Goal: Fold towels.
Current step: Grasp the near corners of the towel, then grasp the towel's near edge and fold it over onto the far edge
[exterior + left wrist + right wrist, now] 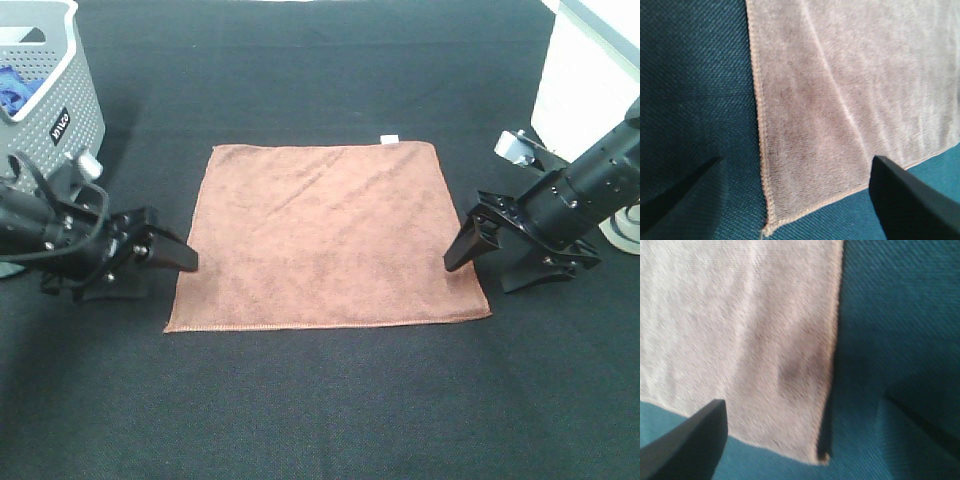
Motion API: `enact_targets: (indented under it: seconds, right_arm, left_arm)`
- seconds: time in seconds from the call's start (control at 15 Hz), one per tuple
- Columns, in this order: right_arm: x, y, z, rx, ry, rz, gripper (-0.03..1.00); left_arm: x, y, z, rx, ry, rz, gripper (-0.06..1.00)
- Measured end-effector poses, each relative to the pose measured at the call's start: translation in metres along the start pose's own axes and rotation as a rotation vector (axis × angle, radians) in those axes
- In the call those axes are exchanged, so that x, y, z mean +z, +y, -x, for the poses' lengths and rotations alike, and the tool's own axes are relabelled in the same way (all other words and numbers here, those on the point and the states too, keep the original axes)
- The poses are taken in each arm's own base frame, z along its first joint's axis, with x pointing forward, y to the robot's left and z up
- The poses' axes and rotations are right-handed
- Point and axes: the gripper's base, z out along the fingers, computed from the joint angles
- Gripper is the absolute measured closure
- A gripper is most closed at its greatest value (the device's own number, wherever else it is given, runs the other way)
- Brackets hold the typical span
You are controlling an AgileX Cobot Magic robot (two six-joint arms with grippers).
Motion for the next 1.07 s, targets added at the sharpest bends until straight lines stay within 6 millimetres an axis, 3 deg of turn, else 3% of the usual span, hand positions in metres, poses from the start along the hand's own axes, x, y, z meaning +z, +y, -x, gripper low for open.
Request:
enact_targets:
  seconds: [0.33, 0.53, 0.67, 0.8, 0.87, 0.93, 1.0, 1.07]
  right_arm:
    - [0.007, 0.001, 0.005, 0.017, -0.006, 0.037, 0.21]
    - [0.022, 0.023, 0.006, -0.027, 0.009, 0.055, 0.21]
    - [0.027, 0.029, 0.005, -0.013, 0.010, 0.072, 0.25]
    - [0.029, 0.026, 0.006, -0.007, -0.004, 0.056, 0.42]
    - [0.032, 0.024, 0.008, 0.001, -0.017, 0.038, 0.54]
    - [0.034, 0.022, 0.008, 0.014, -0.024, 0.026, 0.75]
    - [0.035, 0.021, 0.008, 0.026, -0.028, 0.018, 0.88]
    - [0.035, 0.021, 0.008, 0.035, -0.026, 0.015, 0.96]
  left_arm:
    - [0.021, -0.006, -0.008, -0.023, 0.048, -0.023, 0.20]
    - [0.036, -0.022, -0.012, -0.028, 0.074, -0.075, 0.22]
    - [0.041, -0.029, -0.010, 0.001, 0.077, -0.080, 0.28]
    - [0.045, -0.028, -0.010, -0.017, 0.077, -0.061, 0.46]
    - [0.046, -0.026, -0.010, -0.028, 0.075, -0.040, 0.68]
    - [0.046, -0.025, -0.010, -0.021, 0.079, -0.035, 0.83]
    - [0.046, -0.025, -0.010, -0.012, 0.083, -0.033, 0.92]
    - [0.046, -0.025, -0.011, -0.007, 0.089, -0.028, 0.94]
